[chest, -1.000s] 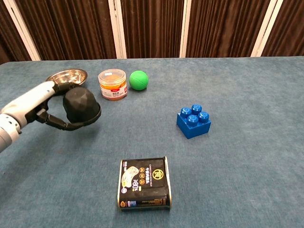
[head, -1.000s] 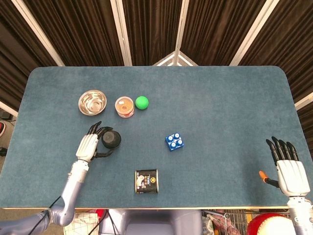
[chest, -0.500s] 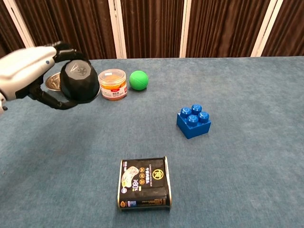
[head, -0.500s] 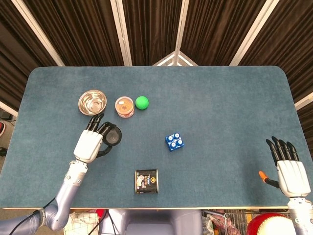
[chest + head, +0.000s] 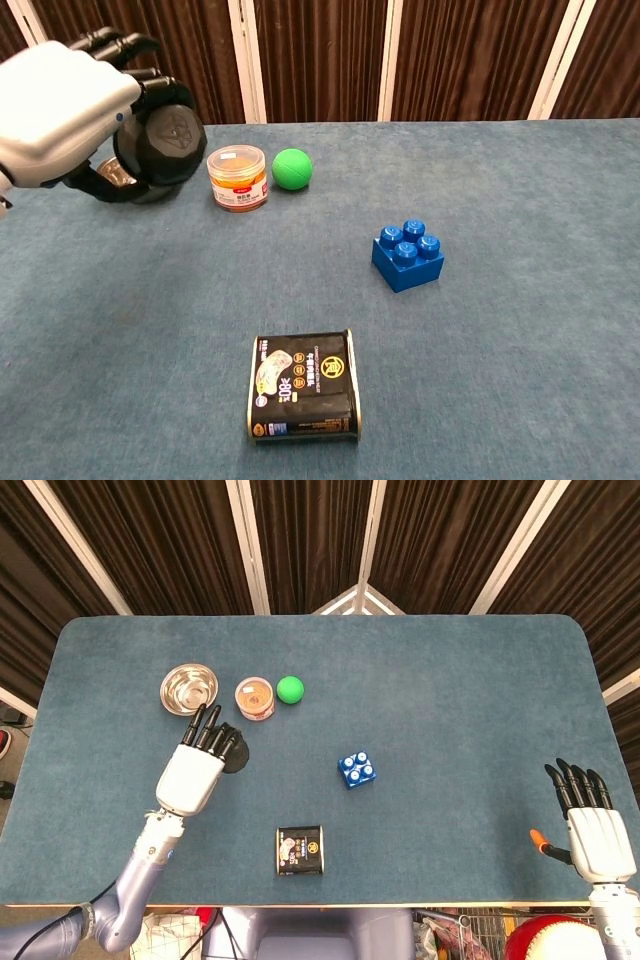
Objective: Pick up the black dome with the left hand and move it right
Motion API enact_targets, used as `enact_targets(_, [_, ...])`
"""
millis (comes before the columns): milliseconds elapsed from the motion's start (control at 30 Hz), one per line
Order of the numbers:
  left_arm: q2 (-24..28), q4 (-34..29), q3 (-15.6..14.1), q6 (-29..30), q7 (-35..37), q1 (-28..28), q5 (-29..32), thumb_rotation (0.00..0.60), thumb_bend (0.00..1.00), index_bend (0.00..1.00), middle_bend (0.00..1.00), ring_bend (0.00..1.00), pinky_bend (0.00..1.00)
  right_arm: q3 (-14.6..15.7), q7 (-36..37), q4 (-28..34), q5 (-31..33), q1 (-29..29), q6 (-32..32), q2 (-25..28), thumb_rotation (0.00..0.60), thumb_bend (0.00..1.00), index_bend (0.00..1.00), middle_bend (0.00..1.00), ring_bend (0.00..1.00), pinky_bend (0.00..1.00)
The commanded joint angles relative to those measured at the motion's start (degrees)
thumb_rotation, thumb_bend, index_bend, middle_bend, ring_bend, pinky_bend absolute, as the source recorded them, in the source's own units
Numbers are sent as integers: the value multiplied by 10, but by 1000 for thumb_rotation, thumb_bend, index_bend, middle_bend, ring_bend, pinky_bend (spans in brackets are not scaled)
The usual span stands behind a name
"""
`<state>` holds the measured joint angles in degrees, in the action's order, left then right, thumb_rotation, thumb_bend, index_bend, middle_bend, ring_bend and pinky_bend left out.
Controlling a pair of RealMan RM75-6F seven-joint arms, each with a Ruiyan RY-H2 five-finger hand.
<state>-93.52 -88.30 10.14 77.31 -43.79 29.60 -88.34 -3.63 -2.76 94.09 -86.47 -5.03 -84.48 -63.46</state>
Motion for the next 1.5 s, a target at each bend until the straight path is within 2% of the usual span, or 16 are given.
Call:
enact_targets(33, [66, -214, 45, -150, 399, -16, 202, 600, 465, 341, 406, 0, 0, 0, -1, 0, -1, 0, 0, -1, 600, 232, 0, 0, 2, 0])
enact_targets(167, [157, -285, 84, -292, 609, -9, 262, 600, 465, 324, 403, 0, 0, 0, -2, 2, -2, -1, 0, 1, 600, 233, 0, 0, 2, 0])
enact_targets(267, [207, -299, 114, -387, 747, -8, 262, 600, 465, 321, 400, 0, 0, 1, -5, 2, -3, -2, 1, -1, 600, 232, 0, 0, 2, 0])
enact_targets(433, [246, -291, 163, -501, 947, -26, 198, 600, 464, 321, 397, 0, 0, 0, -5, 1, -4, -1, -1, -2, 600, 232, 0, 0, 2, 0])
enact_targets(533, [246, -260, 162, -498, 974, -38, 112, 600, 464, 321, 397, 0, 0, 1, -4, 1, -5, 0, -3, -2, 600, 232, 0, 0, 2, 0])
enact_targets(633, [226, -216, 129, -434, 906, -46, 29, 600, 465, 321, 397, 0, 0, 1, -3, 0, -6, 0, -3, -3, 600, 233, 0, 0, 2, 0])
enact_targets(700, [203, -180, 109, -382, 818, -50, -3, 600, 464, 321, 397, 0, 0, 1, -3, 0, -6, 0, -3, -3, 600, 233, 0, 0, 2, 0])
enact_targets(767, [174, -145, 95, -328, 700, -56, -20, 600, 465, 321, 397, 0, 0, 1, -3, 0, -6, 0, -4, -3, 600, 233, 0, 0, 2, 0])
enact_targets(867, [120, -102, 84, -248, 514, -70, -22, 600, 465, 317, 402, 0, 0, 2, -3, 0, -7, 1, -4, -3, 600, 233, 0, 0, 2, 0])
enact_targets(1000, [73, -71, 76, -177, 316, -81, -7, 600, 464, 305, 404, 0, 0, 1, -3, 0, -6, -1, -2, -3, 600, 233, 0, 0, 2, 0])
enact_targets(1100, [54, -62, 74, -138, 190, -84, 3, 600, 464, 304, 404, 0, 0, 1, -3, 1, -6, -1, -2, -3, 600, 233, 0, 0, 2, 0])
enact_targets(1233, [35, -58, 71, -90, 61, -86, 5, 600, 465, 301, 404, 0, 0, 2, -1, 2, -7, -1, -1, -2, 600, 232, 0, 0, 2, 0])
enact_targets(1300, [25, -56, 66, -69, 15, -85, 1, 600, 465, 299, 404, 0, 0, 2, 0, 3, -7, -1, -1, 0, 600, 232, 0, 0, 2, 0])
enact_targets(1333, [21, -60, 62, -67, 16, -83, 5, 600, 465, 299, 404, 0, 0, 2, 0, 3, -7, -1, 0, -1, 600, 232, 0, 0, 2, 0])
enact_targets(1400, [31, -109, 60, -108, 97, -84, 67, 600, 465, 295, 405, 0, 0, 2, 0, 1, -7, -1, -1, -2, 600, 233, 0, 0, 2, 0])
enact_targets(1500, [88, -209, 79, -208, 251, -79, 192, 600, 465, 293, 408, 0, 0, 2, 2, 0, -6, 0, -2, -2, 600, 233, 0, 0, 2, 0])
